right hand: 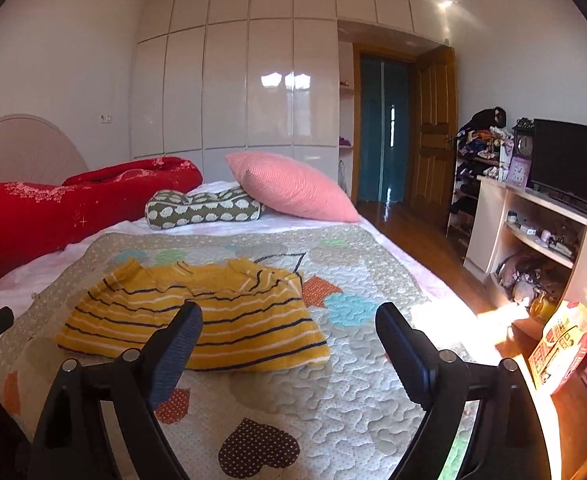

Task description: Fold small clothes

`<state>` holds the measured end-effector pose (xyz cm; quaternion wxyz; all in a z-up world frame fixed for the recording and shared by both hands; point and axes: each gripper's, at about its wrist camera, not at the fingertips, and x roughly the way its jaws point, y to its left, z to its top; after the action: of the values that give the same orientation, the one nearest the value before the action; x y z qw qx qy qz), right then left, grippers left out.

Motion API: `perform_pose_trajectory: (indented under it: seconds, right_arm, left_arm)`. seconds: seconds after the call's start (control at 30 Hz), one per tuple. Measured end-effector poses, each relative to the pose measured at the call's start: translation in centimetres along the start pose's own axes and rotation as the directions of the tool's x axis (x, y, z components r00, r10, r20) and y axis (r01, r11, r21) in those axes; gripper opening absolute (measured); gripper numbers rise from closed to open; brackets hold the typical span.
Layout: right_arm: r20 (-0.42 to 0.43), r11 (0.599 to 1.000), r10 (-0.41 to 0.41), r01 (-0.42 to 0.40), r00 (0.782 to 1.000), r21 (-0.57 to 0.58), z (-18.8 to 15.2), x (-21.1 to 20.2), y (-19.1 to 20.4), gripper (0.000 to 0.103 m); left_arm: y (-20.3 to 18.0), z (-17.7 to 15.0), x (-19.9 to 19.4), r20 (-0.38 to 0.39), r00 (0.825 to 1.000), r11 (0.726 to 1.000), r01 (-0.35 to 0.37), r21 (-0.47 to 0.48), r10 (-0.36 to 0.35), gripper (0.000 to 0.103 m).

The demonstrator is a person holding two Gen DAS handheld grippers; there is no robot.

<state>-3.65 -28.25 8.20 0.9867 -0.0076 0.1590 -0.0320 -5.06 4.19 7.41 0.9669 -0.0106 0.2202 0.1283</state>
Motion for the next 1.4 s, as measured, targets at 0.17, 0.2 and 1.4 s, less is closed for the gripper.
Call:
perform_pose_trajectory:
  seconds: [0.17,0.2,1.4]
  right_arm:
    - [0.297,0.98,-0.201,0.195,0.934,0.048,0.3,-4.3,0.7,0.102]
    - [0.308,0.98,-0.198,0.186,0.931,0.068,0.4,-4.6,0.6,0.102]
    - [-0.507,0.976,0.111,-0.19,0.855,-0.107,-11.1,6.0,7.0,0.102]
  left_arm:
    - [0.6,0.9,-3.1,0.118,0.991,0.997,-0.063,-0.033,0.066,0.103]
    - [0.6,1.0,-3.4,0.126,0.989,0.996,-0.078,-0.033,0.081,0.103]
    - [-4.3,-8.5,3.8,-0.375,0.919,0.988,0.149,0.052,-0.119,0.103]
